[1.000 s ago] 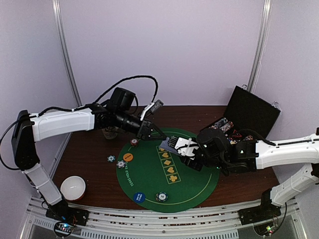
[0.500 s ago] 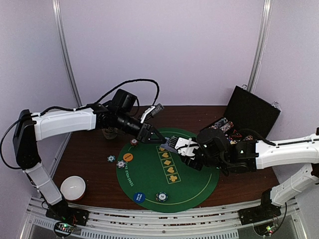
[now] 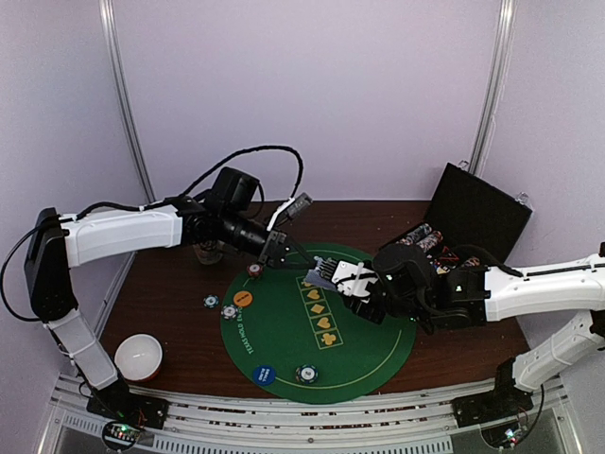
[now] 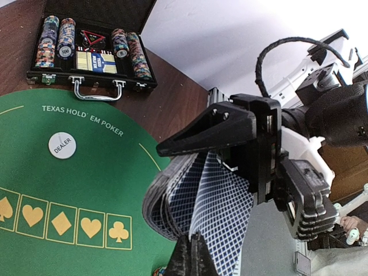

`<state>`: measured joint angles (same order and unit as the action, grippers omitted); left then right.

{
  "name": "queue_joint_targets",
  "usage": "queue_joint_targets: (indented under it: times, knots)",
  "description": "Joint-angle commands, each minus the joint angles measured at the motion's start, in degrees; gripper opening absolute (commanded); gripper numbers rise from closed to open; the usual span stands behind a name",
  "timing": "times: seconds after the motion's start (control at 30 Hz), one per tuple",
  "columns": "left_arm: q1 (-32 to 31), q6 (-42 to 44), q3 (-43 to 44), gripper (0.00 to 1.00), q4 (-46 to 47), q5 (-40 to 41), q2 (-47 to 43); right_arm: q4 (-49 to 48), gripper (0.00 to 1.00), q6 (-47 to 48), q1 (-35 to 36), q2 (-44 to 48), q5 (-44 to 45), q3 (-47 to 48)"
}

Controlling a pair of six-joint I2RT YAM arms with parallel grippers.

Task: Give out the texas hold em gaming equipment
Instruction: Pick up the poker card from the face-down deck piles.

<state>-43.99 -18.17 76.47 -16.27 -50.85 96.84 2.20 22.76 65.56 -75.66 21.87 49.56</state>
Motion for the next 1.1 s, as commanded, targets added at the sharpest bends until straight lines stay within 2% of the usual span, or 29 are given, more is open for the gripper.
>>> queue_joint_targets:
  times: [0.0,0.13,0.63,0.87,0.93,1.07]
  knots:
    - [-0.2,0.3,0.0,0.0,2.9,0.8,-0.8,0.5,0.47,0.0,0.3,0.1,1.5,0.5]
    - [1.5,0.7,-0.1,0.0,2.5,2.8,-1.4,1.4,0.47,-0.2,0.3,0.7,1.8,0.4]
    - [7.6,-1.7,-4.1,0.0,6.6,2.3,-7.5,0.9,0.47,-1.4,-0.5,3.4,3.0,-3.1]
    - [17.1,-7.3,-12.8,0.0,11.6,8.9,-13.4,1.5,0.47,-1.8,-0.7,4.0,2.6,-3.8]
    - [17.7,-6.9,-14.4,0.0,11.4,12.3,-13.4,1.4,0.47,-1.8,-0.8,3.7,2.6,-3.8]
    - [18.1,-4.3,-16.5,0.0,10.4,13.8,-11.3,1.5,0.47,-1.9,-0.8,3.5,2.6,-3.6]
